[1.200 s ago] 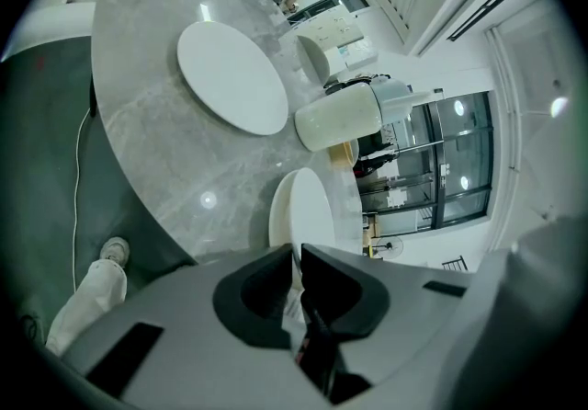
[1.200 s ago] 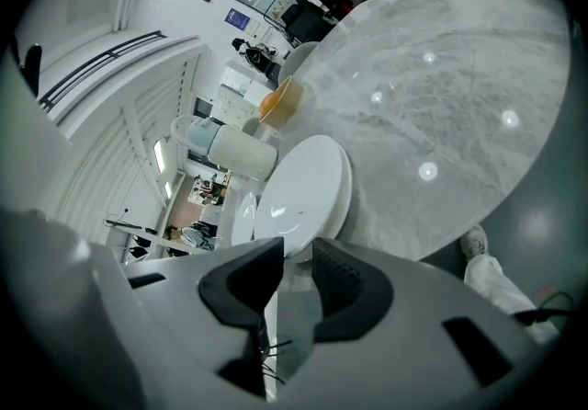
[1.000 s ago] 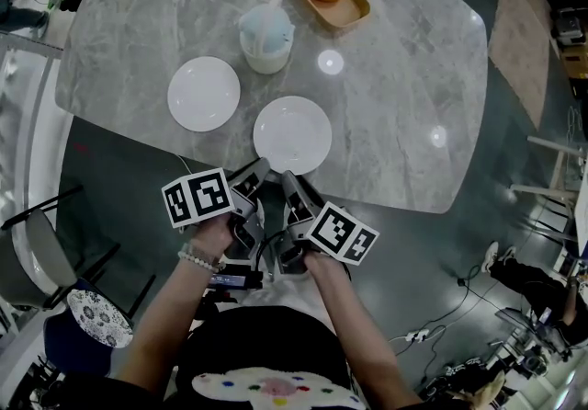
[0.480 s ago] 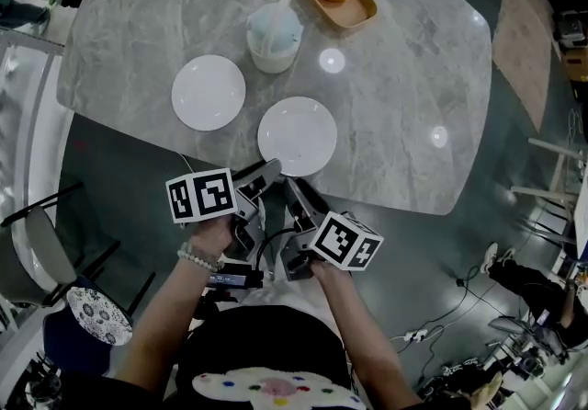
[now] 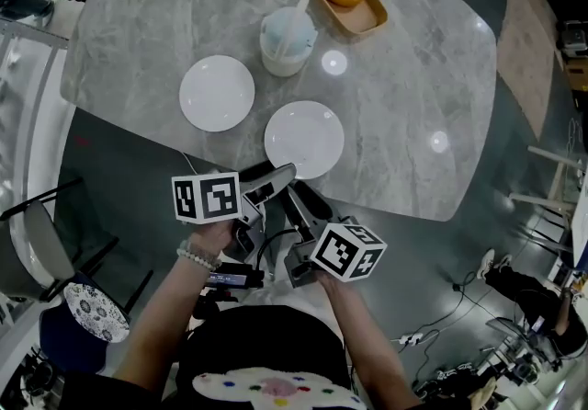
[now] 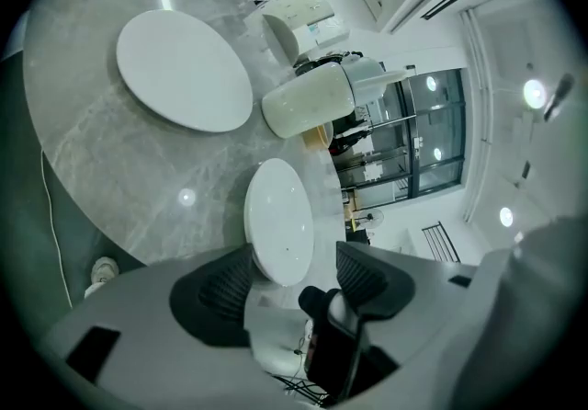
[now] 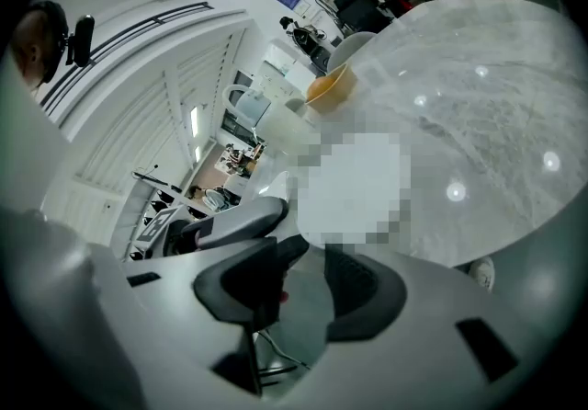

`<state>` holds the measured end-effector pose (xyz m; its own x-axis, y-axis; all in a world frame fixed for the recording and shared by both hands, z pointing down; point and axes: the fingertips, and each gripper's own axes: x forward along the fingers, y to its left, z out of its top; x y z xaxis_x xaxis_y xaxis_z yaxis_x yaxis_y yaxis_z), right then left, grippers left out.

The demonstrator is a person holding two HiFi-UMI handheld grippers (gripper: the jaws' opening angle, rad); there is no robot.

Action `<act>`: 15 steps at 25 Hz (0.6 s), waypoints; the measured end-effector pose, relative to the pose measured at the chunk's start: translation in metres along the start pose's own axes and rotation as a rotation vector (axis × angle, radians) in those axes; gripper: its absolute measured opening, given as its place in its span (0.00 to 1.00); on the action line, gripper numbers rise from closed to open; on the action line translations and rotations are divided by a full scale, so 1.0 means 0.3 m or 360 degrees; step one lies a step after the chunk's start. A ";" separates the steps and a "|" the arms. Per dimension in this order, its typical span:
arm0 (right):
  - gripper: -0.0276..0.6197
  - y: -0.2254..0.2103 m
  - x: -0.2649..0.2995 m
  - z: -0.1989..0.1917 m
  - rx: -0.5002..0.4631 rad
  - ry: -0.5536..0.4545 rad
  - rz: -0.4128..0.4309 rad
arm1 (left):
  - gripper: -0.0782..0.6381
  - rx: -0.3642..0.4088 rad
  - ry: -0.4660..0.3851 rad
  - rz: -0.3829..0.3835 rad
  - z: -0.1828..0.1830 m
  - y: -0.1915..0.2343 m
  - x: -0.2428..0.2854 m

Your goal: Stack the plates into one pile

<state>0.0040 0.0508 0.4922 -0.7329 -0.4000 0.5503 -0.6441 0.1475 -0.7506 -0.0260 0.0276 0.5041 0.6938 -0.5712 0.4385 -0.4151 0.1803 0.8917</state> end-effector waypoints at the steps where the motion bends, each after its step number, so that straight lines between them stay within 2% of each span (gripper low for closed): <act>1: 0.28 0.005 0.001 0.001 -0.0006 0.0001 0.0003 | 0.51 0.0011 0.0004 -0.0006 0.000 -0.003 -0.002; 15: 0.28 0.050 0.012 0.017 -0.0098 0.0020 0.0007 | 0.51 0.0057 -0.0056 -0.0016 0.059 -0.013 -0.021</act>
<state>-0.0072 0.0469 0.4810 -0.7380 -0.3882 0.5520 -0.6531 0.2047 -0.7291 -0.0391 0.0162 0.4958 0.6771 -0.6010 0.4246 -0.4292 0.1461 0.8913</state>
